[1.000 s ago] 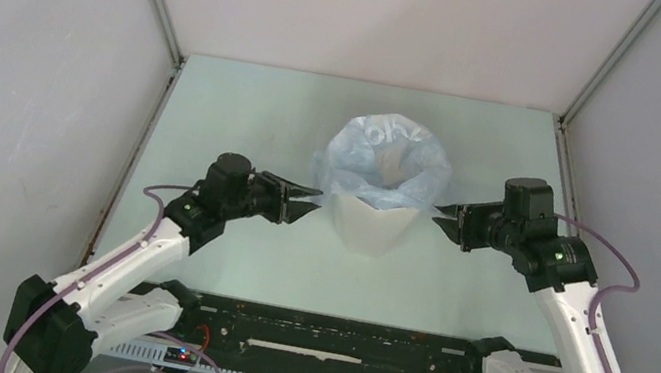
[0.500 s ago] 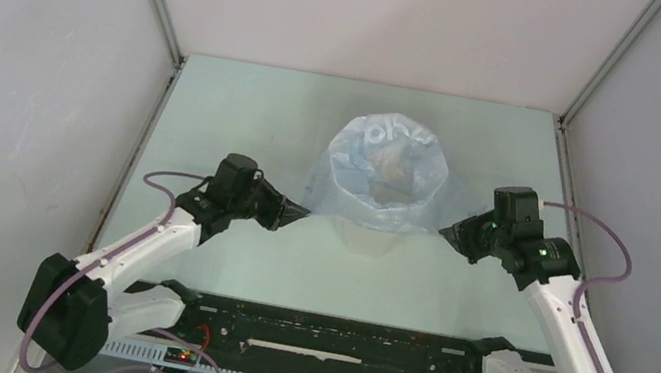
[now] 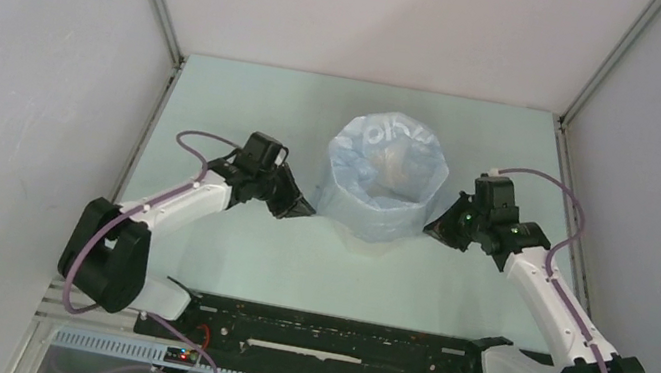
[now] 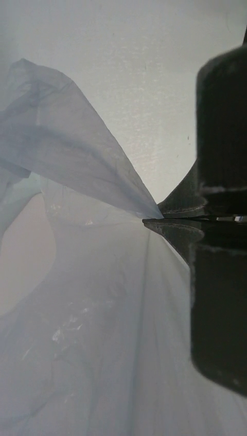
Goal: Put the trash bags into the trash bin
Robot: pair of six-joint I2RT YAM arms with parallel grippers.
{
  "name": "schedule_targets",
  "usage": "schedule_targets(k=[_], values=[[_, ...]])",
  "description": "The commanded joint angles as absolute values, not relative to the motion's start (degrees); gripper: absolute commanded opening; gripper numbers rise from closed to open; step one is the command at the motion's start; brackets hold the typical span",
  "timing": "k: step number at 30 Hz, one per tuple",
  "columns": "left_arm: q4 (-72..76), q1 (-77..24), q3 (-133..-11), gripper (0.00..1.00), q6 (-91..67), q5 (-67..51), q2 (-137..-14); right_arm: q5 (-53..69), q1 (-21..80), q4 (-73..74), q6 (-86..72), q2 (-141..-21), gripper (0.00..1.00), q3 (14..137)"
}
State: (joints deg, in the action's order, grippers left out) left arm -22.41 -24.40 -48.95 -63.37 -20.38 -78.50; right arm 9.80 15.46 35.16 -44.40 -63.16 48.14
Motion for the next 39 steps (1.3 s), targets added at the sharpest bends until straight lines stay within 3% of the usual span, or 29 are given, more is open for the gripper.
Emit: schedule_targets(k=[1,5,10,12,15,18,22,26,29,30,32,33,35,39], values=[[-23.2,-24.9,-52.0,0.00,-56.3,-23.8,-80.5,14.7,14.4,32.4,-36.1,-64.3,0.01,46.7],[-27.7,-24.9,-54.8,0.02,-49.9,-23.7,-80.2,25.6,8.1,35.2,-32.3,-63.5,0.15,46.6],[-30.9,-22.6,-54.3,0.19,-46.9,-23.3,-75.7,31.8,-1.1,39.4,-26.9,-56.2,0.39,46.9],[-31.4,-20.4,-53.4,0.28,-46.8,-24.1,-73.8,33.7,-4.4,40.2,-25.9,-55.3,0.53,47.1],[-31.1,-17.3,-53.5,0.50,-46.2,-24.5,-70.9,35.5,-5.2,39.3,-25.8,-57.2,0.74,48.2],[-30.4,-15.4,-54.7,0.75,-46.0,-24.4,-70.2,35.2,-6.0,37.9,-26.2,-59.9,0.85,50.5],[-25.9,-14.5,-55.5,0.89,-47.6,-26.8,-75.0,33.7,-6.7,36.6,-24.6,-65.9,0.92,54.6],[-18.9,-15.5,-55.5,0.90,-52.1,-31.8,-82.9,35.1,-6.6,34.8,-24.5,-74.0,0.94,55.2],[-17.8,-17.9,-57.3,0.85,-51.2,-32.3,-89.2,34.5,-5.3,31.4,-25.5,-79.0,0.89,54.1],[-17.8,-18.6,-57.9,0.77,-50.8,-32.4,-91.4,34.0,-4.7,30.4,-25.5,-80.7,0.81,53.9],[-18.2,-19.7,-59.2,0.44,-50.8,-33.1,-96.3,33.7,-3.1,28.6,-26.2,-85.3,0.58,53.6],[-18.0,-20.2,-59.5,0.37,-50.6,-33.4,-98.1,34.1,-2.4,27.7,-26.5,-87.4,0.49,53.6],[-17.5,-20.9,-59.6,0.30,-50.3,-32.6,-100.2,34.9,-0.7,26.4,-26.7,-90.9,0.42,53.6],[-17.0,-22.9,-60.8,0.22,-49.0,-32.8,-101.6,34.4,2.8,26.0,-26.9,-93.9,0.38,53.6]])
